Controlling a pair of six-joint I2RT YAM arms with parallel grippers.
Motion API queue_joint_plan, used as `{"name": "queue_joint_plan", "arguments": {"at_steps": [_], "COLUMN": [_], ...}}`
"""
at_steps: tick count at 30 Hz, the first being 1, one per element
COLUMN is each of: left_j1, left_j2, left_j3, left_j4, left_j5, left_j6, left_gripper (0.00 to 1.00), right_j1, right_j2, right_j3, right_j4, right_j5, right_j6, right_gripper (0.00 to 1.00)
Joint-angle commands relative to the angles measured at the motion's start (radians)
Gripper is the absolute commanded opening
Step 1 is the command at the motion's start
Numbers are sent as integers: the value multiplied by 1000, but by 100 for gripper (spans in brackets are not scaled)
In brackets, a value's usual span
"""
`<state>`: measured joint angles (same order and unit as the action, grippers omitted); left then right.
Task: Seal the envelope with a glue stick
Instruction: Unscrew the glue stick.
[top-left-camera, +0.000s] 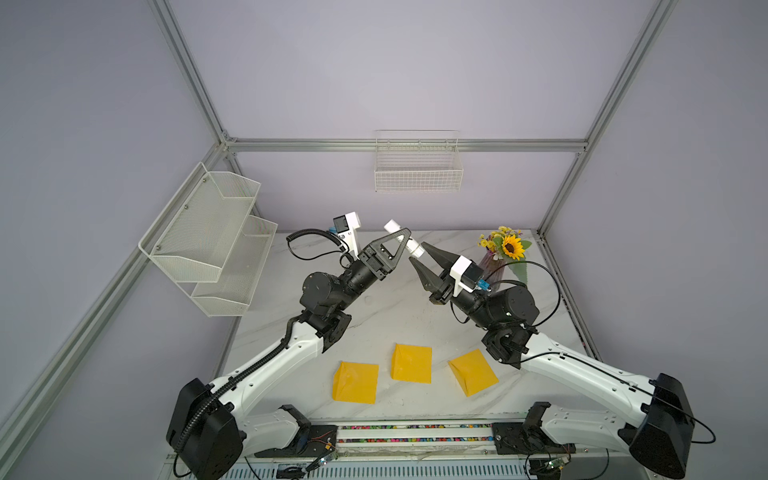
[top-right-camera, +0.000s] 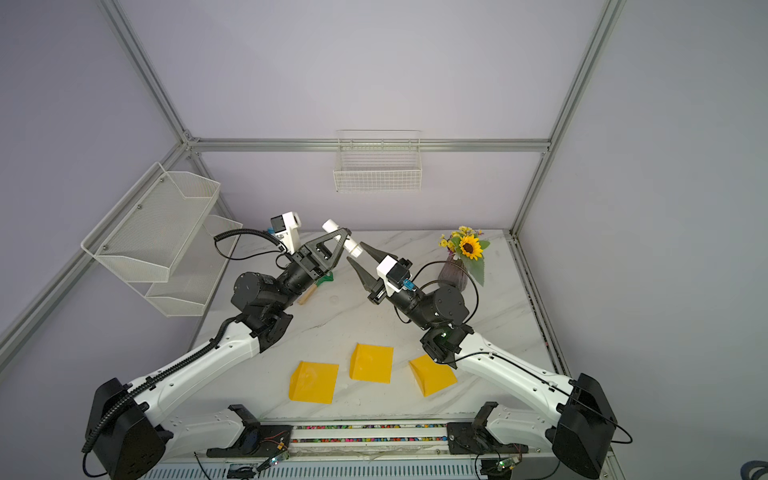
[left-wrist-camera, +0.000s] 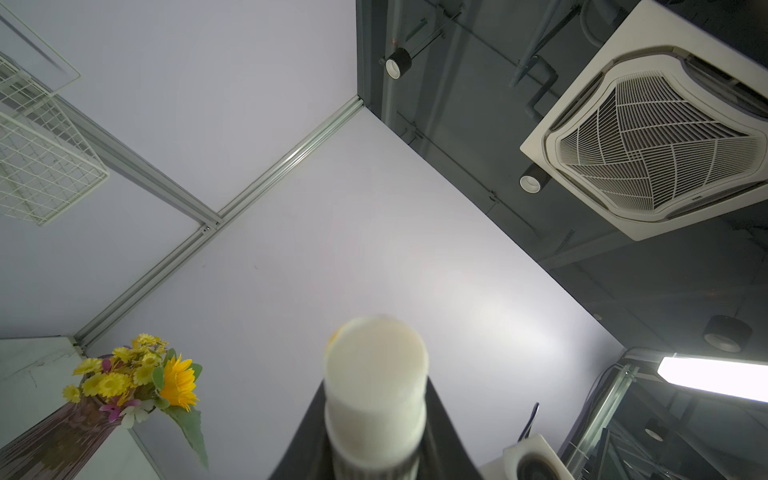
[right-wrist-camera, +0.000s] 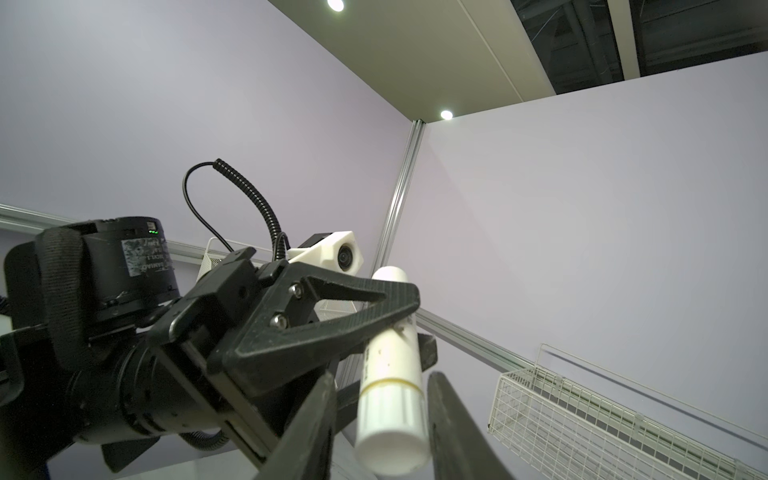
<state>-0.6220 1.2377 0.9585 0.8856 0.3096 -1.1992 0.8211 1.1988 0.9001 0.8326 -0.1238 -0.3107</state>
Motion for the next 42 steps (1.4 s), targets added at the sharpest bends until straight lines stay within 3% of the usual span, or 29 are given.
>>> {"name": "queue_joint_plan", "arguments": {"at_steps": [1, 13, 18, 25, 31, 34, 38, 42], "left_j1": [2, 2, 2, 2, 7, 8, 10, 11], "left_j2": [2, 1, -7, 6, 62, 98, 165, 260], "left_j3": [37, 49, 48, 62, 118, 177, 250, 356], "left_j4": [70, 65, 51, 80, 229, 289, 485, 577], "left_j5": [4, 13, 10, 49, 215, 390, 600, 753], "left_j6": [-33, -36, -32, 22, 115, 161, 120, 37], "left_gripper": [5, 4, 4, 3, 0, 0, 0, 0], "right_j1": [6, 6, 5, 6, 5, 5, 5, 5], "right_j2": [2, -6, -1, -7, -61, -104, -142, -132], "right_j3": [24, 2, 2, 12, -8, -44, -91, -110], "right_j4": [-25, -37, -36, -56, -100, -92, -62, 84], "right_j5": [15, 35, 31, 27, 6, -36, -87, -248], "right_j6": [-19, -24, -17, 83, 501, 740, 1071, 1225], "right_gripper": [34, 35, 31, 12, 2, 0, 0, 0]}}
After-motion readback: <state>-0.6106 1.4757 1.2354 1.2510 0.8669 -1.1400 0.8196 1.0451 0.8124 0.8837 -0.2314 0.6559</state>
